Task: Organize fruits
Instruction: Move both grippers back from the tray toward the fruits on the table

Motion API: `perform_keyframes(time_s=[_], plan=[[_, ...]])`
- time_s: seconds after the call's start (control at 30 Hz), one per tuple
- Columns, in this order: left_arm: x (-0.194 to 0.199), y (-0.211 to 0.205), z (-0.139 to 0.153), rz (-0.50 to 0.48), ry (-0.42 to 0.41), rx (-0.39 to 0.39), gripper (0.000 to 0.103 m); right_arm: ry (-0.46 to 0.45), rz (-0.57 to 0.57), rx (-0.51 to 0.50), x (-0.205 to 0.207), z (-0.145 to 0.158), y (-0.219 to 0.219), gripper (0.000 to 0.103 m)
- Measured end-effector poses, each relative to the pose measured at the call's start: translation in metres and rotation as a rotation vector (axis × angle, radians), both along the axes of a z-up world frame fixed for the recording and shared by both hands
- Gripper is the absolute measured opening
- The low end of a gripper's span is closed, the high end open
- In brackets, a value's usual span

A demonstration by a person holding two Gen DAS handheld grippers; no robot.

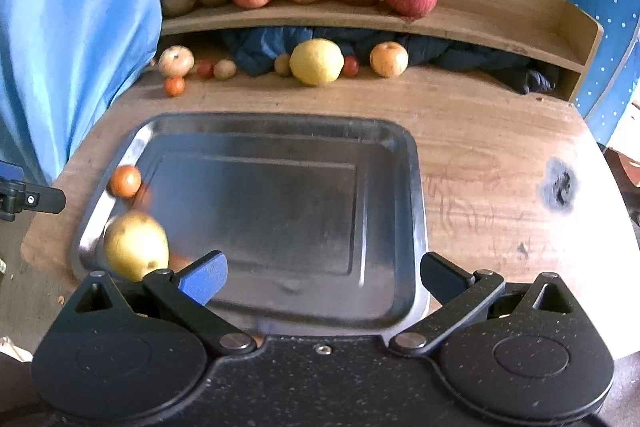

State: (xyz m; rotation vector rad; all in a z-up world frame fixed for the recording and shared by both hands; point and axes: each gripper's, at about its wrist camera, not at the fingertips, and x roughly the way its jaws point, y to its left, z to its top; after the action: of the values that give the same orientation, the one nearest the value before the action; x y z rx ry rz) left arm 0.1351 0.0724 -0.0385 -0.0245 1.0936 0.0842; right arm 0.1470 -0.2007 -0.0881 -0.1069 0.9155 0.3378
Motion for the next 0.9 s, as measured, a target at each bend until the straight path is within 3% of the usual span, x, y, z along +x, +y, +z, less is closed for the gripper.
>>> perform_keyframes(time_s=[0.43, 0.9], plan=[[0.048, 0.011, -0.005, 0.004, -0.015, 0.012, 0.102, -0.044, 0.004, 0.017, 0.026, 0.007, 0.013, 0.102], [0.097, 0.027, -0.011, 0.044, -0.035, -0.035, 0.102, -0.077, 0.073, 0.018, 0.059, 0.012, 0.050, 0.102]])
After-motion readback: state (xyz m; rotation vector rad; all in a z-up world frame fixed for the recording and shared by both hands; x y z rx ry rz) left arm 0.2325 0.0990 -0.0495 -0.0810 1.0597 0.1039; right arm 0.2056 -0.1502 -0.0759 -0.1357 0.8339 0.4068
